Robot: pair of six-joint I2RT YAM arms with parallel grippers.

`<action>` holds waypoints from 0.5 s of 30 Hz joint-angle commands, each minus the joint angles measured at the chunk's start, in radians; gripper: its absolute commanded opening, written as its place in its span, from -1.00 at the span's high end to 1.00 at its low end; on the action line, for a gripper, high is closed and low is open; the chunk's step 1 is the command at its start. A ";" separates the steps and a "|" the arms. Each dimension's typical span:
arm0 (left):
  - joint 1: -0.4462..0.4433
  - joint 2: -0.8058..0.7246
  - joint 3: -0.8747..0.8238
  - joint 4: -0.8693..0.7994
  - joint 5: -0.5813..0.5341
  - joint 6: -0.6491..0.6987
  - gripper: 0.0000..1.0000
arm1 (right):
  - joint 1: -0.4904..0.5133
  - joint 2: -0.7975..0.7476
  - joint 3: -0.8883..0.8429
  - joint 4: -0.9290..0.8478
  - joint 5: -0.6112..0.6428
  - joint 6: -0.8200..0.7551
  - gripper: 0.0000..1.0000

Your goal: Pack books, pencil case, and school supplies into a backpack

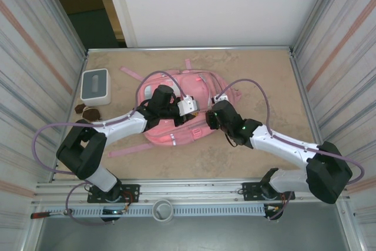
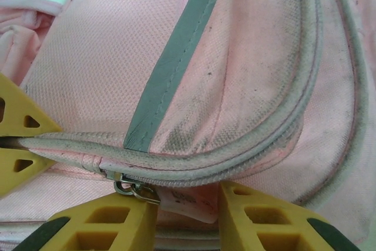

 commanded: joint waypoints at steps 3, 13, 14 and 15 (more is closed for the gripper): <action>-0.002 -0.035 0.003 0.006 0.037 -0.022 1.00 | -0.043 -0.028 -0.029 0.049 -0.070 -0.034 0.52; -0.002 -0.041 0.002 0.008 0.032 -0.021 1.00 | -0.072 -0.061 -0.044 0.049 -0.103 -0.052 0.91; -0.002 -0.043 0.000 0.005 0.030 -0.020 1.00 | -0.075 -0.068 -0.048 0.044 -0.094 -0.055 0.96; -0.001 -0.047 -0.002 0.003 0.029 -0.019 1.00 | -0.080 -0.072 -0.049 0.035 -0.085 -0.055 1.00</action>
